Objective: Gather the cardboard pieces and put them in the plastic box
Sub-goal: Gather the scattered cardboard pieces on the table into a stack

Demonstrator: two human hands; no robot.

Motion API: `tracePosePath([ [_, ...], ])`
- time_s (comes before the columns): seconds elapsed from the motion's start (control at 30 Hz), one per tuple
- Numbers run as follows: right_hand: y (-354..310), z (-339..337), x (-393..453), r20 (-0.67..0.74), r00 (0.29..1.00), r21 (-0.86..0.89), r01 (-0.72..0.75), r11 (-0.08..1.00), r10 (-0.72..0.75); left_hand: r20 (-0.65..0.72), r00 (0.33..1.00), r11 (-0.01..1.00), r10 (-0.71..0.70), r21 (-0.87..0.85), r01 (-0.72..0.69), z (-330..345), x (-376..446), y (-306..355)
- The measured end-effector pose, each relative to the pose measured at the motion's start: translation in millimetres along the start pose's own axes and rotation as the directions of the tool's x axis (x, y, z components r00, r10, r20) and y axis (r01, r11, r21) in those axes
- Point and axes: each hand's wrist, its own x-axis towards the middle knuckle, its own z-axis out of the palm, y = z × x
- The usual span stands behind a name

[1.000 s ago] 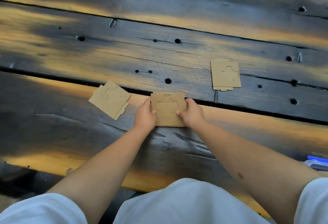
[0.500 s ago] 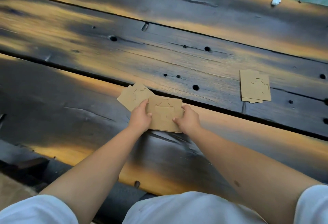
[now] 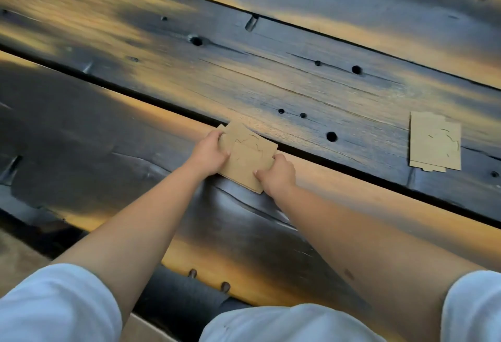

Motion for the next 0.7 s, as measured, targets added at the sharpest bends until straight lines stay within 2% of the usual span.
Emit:
tracePosePath([
  [0.17,-8.6,5.5,4.6,-0.017,1.000,0.019,0.007,1.000,-0.006,-0.062,0.997,0.998,-0.051,0.036,0.053,3.5,4.5,-6.1],
  [0.3,-12.6,10.5,4.6,-0.007,0.999,0.082,-0.048,0.995,0.049,-0.006,0.997,0.993,-0.076,0.093,0.076,1.5,5.0,-3.8],
  [0.43,-3.9,8.0,4.0,0.006,0.999,0.073,-0.046,0.996,0.046,0.039,0.989,0.989,-0.142,0.049,0.140,2.0,-2.7,-3.7],
  [0.63,25.5,-7.2,-1.1,-0.002,1.000,0.050,-0.010,0.999,0.010,0.168,0.980,0.994,-0.105,0.010,0.105,11.6,-28.1,-2.4],
  [0.7,40.3,-16.6,-4.5,0.011,1.000,0.052,0.012,0.999,-0.013,0.173,0.980,0.995,-0.095,-0.003,0.097,20.9,-39.5,5.0],
])
